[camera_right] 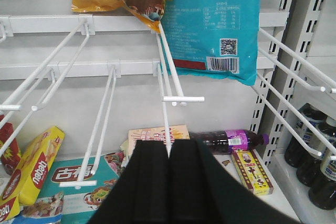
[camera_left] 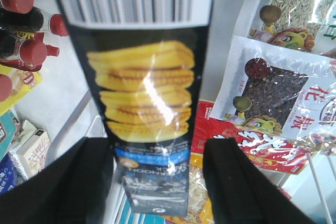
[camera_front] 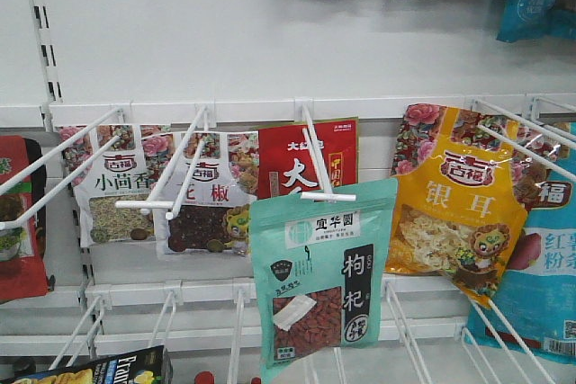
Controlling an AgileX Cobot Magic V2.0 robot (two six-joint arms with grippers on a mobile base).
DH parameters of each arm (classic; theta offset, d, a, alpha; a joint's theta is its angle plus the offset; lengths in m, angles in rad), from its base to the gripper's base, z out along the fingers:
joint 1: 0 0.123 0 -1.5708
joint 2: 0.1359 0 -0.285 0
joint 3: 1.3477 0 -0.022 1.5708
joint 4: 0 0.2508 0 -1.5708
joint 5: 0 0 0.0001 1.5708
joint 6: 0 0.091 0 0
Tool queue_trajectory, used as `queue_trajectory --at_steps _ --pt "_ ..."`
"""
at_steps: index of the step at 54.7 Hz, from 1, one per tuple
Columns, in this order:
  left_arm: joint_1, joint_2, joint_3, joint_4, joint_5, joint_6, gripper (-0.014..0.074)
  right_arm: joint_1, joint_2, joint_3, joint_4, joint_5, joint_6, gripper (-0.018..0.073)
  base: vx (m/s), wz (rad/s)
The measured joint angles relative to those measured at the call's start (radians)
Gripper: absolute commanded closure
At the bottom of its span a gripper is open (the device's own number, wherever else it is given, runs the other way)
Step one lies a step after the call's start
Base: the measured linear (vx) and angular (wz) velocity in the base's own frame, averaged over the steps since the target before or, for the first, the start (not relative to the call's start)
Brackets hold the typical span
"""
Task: Pick snacks and fruit into basket
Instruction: 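Pull the held cracker box up and back from the shelf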
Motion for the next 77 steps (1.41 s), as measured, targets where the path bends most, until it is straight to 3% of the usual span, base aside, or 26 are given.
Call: queue_trajectory --at_steps 21,77 --pt "0.000 0.000 0.000 -0.051 0.002 0.041 0.0111 0.000 0.000 0.000 0.000 0.000 0.000 0.0569 0.00 0.00" --pt "0.000 0.044 -0.003 -0.072 -0.018 0.068 0.0111 0.000 0.000 0.000 0.000 0.000 0.000 0.0569 0.00 0.00"
